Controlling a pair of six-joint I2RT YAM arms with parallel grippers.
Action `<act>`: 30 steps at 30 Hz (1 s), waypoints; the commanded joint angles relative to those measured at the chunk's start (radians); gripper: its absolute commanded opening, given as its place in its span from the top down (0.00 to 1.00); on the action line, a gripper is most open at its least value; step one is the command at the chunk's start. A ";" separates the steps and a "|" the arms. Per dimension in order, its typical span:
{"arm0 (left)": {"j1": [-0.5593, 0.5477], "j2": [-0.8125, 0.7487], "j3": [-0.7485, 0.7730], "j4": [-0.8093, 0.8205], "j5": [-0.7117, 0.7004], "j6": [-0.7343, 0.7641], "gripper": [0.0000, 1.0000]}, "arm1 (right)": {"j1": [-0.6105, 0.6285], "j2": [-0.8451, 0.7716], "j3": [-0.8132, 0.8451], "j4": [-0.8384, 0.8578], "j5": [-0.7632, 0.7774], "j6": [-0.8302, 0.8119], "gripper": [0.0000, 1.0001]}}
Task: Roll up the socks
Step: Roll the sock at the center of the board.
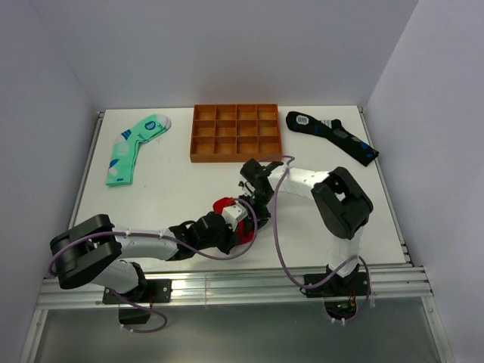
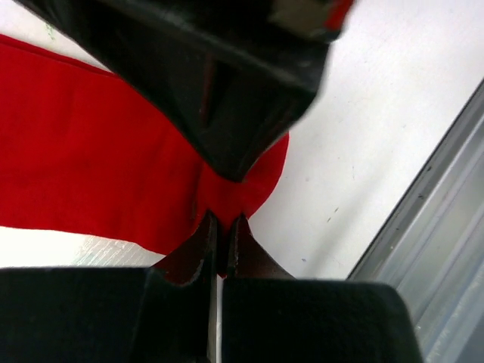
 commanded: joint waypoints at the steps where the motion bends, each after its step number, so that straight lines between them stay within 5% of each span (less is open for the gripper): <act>1: 0.047 -0.001 -0.029 0.030 0.135 -0.050 1.00 | 0.000 -0.103 -0.026 0.147 0.008 0.047 0.61; 30: 0.269 0.040 -0.104 0.092 0.411 -0.222 1.00 | -0.021 -0.254 -0.258 0.702 0.063 0.082 0.66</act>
